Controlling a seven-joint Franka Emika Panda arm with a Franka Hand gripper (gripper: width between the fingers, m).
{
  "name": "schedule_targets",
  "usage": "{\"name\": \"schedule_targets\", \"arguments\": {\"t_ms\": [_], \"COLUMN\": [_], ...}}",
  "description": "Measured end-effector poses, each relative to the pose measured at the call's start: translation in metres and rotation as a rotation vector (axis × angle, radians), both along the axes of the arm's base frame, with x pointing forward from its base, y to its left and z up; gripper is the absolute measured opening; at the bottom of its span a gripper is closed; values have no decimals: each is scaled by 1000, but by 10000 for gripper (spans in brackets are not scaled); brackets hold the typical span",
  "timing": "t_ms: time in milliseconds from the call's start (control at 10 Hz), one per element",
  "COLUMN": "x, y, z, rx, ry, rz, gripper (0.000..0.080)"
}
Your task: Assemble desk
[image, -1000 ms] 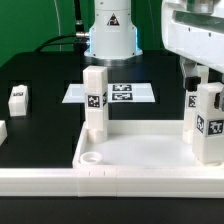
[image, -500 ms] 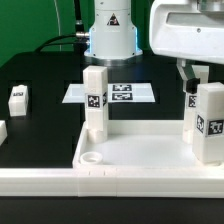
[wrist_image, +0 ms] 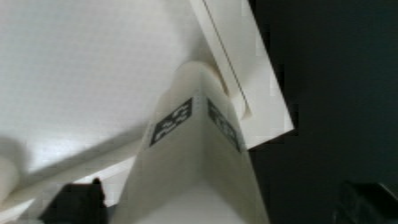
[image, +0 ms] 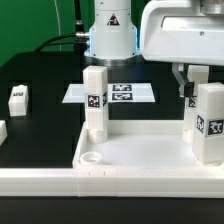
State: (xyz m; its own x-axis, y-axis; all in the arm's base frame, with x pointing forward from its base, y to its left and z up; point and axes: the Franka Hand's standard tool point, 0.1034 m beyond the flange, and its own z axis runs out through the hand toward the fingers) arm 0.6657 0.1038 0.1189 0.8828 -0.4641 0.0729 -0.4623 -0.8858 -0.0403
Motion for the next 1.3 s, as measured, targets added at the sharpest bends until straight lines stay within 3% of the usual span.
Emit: {"name": "schedule_targets", "arguments": {"t_ms": [800, 1000, 1300], "x": [-6, -5, -5], "y": [-4, -4, -5], "z": [-2, -2, -2], "rx": [-43, -45, -43], "ry": [10, 8, 9], "rz": [507, 506, 481], "gripper": [618, 287, 288]}}
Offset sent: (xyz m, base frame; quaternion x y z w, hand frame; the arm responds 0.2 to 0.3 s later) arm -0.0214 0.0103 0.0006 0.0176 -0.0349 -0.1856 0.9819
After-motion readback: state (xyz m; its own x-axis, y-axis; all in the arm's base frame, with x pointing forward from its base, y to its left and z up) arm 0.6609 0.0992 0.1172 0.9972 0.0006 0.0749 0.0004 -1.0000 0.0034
